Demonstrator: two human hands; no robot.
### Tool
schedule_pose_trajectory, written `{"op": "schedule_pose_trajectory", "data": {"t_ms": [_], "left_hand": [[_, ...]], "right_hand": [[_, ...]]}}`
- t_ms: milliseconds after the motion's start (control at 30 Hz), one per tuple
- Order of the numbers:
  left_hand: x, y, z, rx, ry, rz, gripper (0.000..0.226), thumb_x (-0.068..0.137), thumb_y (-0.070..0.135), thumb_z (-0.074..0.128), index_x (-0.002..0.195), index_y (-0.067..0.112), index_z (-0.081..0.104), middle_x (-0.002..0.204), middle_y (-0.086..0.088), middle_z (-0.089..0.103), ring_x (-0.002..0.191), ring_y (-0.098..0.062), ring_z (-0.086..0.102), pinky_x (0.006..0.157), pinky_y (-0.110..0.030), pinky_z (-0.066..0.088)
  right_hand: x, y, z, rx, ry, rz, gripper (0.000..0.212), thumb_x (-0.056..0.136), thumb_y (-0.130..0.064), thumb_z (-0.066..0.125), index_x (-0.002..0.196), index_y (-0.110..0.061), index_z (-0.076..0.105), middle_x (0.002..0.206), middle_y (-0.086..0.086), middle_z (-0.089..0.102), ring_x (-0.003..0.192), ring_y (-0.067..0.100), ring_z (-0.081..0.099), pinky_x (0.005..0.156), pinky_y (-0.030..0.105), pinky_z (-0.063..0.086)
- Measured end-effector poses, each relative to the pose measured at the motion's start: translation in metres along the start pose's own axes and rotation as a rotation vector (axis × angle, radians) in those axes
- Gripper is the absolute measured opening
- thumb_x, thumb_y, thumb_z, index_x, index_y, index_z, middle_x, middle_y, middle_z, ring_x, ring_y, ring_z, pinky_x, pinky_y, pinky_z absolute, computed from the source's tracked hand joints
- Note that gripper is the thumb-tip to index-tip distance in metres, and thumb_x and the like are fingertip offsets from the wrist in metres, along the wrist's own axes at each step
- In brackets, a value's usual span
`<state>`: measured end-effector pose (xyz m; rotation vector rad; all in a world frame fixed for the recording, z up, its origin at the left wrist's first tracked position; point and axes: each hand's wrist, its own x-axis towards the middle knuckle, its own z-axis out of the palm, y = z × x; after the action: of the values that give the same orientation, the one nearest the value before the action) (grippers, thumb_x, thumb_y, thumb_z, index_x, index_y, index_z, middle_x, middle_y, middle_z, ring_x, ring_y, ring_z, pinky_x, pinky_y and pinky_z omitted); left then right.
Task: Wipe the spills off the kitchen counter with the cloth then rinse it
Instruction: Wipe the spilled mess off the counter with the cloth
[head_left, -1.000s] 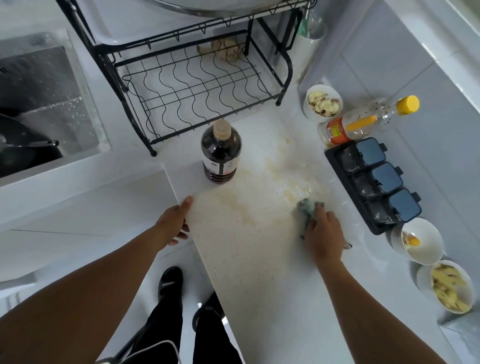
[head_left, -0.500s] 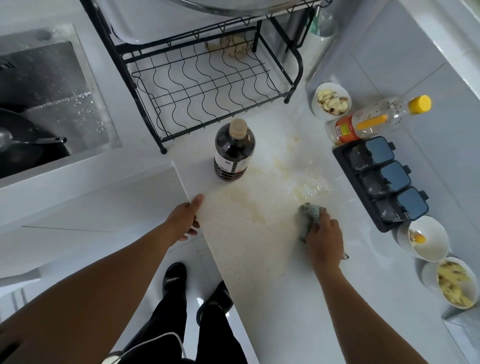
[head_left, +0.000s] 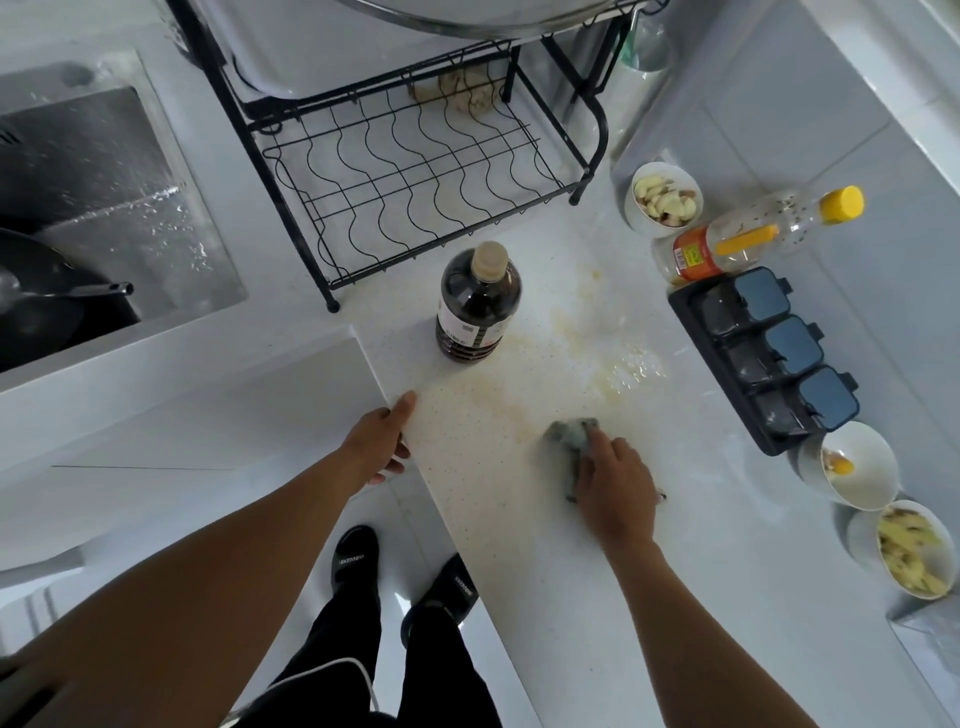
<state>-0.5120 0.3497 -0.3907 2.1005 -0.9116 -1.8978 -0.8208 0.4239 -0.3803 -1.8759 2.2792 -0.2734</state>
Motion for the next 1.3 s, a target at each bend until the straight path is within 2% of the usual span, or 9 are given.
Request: {"op": "schedule_pose_trajectory", "data": {"t_ms": [67,200,367,500,633,767,933,1100,1300], "left_hand": [[-0.001,0.000,-0.001,0.000,-0.007,0.000,0.073,0.088,0.082,0.034,0.110,0.018,0.060,0.102,-0.012,0.069,0.090,-0.030,0.069,0.076,-0.041,0.049],[-0.002,0.002,-0.002,0.004,-0.024,-0.006,0.073,0.088,0.082,0.034,0.109,0.017,0.061,0.101,-0.011,0.069,0.088,-0.029,0.068,0.073,-0.040,0.048],[-0.001,0.001,-0.005,0.012,-0.037,0.006,0.069,0.089,0.081,0.035,0.103,0.018,0.060,0.098,-0.010,0.069,0.084,-0.028,0.067,0.070,-0.038,0.048],[-0.001,0.002,-0.006,0.025,-0.040,0.002,0.073,0.088,0.082,0.035,0.099,0.015,0.060,0.095,-0.009,0.070,0.080,-0.026,0.067,0.067,-0.036,0.045],[0.000,0.003,-0.009,0.038,-0.044,0.002,0.074,0.087,0.083,0.036,0.098,0.014,0.061,0.096,-0.009,0.071,0.082,-0.026,0.069,0.066,-0.036,0.045],[0.000,0.004,-0.010,0.051,-0.055,-0.004,0.073,0.087,0.083,0.036,0.097,0.014,0.060,0.096,-0.009,0.071,0.079,-0.026,0.067,0.066,-0.035,0.045],[0.000,0.005,-0.015,0.065,-0.079,0.000,0.071,0.087,0.083,0.038,0.095,0.016,0.060,0.096,-0.009,0.071,0.078,-0.025,0.067,0.066,-0.035,0.045],[0.001,0.006,-0.020,0.087,-0.118,0.003,0.072,0.087,0.083,0.039,0.096,0.014,0.060,0.097,-0.010,0.071,0.078,-0.025,0.067,0.065,-0.034,0.045],[0.007,-0.001,-0.032,0.147,-0.147,0.005,0.073,0.088,0.080,0.043,0.096,0.010,0.063,0.090,-0.006,0.071,0.075,-0.023,0.066,0.067,-0.033,0.045]], "right_hand": [[-0.006,-0.011,0.005,0.033,0.056,0.215,0.031,0.091,-0.008,0.056,0.122,-0.007,0.058,0.085,0.013,0.059,0.072,0.032,0.055,0.061,0.034,0.040],[-0.016,-0.025,0.011,-0.074,-0.013,-0.366,0.030,0.092,-0.021,0.051,0.120,-0.012,0.058,0.082,0.006,0.059,0.067,0.028,0.055,0.059,0.032,0.040],[-0.015,-0.040,0.010,0.002,0.047,0.100,0.030,0.088,-0.011,0.056,0.117,-0.006,0.061,0.084,0.013,0.060,0.070,0.031,0.056,0.060,0.034,0.042],[-0.025,-0.047,0.013,-0.099,-0.058,-0.479,0.033,0.090,-0.023,0.059,0.121,-0.012,0.062,0.087,0.005,0.060,0.070,0.025,0.056,0.060,0.032,0.046],[-0.035,-0.058,0.015,-0.039,0.078,-0.075,0.037,0.091,-0.026,0.041,0.116,-0.009,0.063,0.081,0.007,0.060,0.067,0.025,0.056,0.058,0.027,0.037],[-0.051,-0.070,0.024,-0.062,-0.095,-0.514,0.035,0.091,-0.027,0.048,0.120,-0.013,0.061,0.089,0.004,0.062,0.071,0.021,0.056,0.060,0.034,0.051],[-0.048,-0.087,0.016,0.069,-0.026,0.116,0.028,0.092,-0.014,0.054,0.119,-0.010,0.061,0.087,0.007,0.061,0.075,0.026,0.058,0.061,0.033,0.047],[-0.062,-0.120,0.028,-0.029,-0.199,-0.418,0.035,0.088,-0.028,0.063,0.122,-0.020,0.060,0.098,-0.001,0.066,0.077,0.018,0.059,0.064,0.032,0.055],[-0.040,-0.095,0.021,-0.133,-0.190,-0.580,0.043,0.082,-0.032,0.066,0.123,-0.022,0.060,0.091,-0.002,0.062,0.074,0.019,0.058,0.058,0.031,0.051]]}}
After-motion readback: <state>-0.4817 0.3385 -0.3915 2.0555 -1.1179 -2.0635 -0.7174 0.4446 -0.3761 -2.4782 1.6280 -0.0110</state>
